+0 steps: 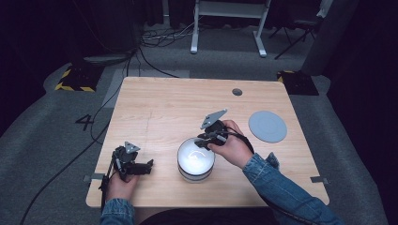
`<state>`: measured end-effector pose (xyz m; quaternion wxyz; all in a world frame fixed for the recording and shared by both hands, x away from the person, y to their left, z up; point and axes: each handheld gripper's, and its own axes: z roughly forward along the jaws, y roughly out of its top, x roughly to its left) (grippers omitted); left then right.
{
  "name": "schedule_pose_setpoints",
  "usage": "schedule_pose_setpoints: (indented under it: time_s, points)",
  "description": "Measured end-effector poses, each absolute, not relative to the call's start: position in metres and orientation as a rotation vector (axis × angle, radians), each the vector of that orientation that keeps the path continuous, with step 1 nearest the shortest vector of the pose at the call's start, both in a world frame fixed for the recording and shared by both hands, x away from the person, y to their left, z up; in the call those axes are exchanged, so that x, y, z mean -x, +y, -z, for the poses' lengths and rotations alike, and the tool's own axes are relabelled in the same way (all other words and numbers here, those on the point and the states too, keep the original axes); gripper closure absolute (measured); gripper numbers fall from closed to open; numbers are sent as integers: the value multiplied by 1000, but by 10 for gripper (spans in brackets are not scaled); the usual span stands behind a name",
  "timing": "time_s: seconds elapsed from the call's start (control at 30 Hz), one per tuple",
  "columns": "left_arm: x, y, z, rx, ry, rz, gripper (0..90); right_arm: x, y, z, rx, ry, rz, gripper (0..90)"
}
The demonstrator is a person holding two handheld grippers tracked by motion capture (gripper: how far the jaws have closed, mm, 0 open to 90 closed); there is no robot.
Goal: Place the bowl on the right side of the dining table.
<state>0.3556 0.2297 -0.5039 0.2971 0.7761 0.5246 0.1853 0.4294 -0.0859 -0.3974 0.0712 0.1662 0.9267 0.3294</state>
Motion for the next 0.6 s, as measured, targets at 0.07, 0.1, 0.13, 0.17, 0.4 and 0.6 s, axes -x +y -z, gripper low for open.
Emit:
schedule_pose_setpoints:
  time_s: [0.07, 0.1, 0.13, 0.17, 0.4, 0.6]
  points:
    - [-356, 230, 504, -2064, 1394, -493, 14, -429, -85, 396, -493, 2816, -996, 805]
    - [-356, 230, 504, -2063, 1395, -495, 14, -427, -83, 395, -494, 2816, -981, 807]
    - [-356, 230, 504, -2064, 1394, -492, 13, -427, -82, 395, -488, 2813, -969, 809]
    - [-356, 230, 504, -2062, 1395, -492, 14, -427, -82, 395, -480, 2815, -967, 811]
    - [-356, 230, 504, -2063, 1395, -493, 14, -426, -82, 388, -539, 2836, -932, 817]
    - [-356, 230, 504, -2064, 1394, -493, 13, -425, -82, 376, -577, 2840, -944, 818]
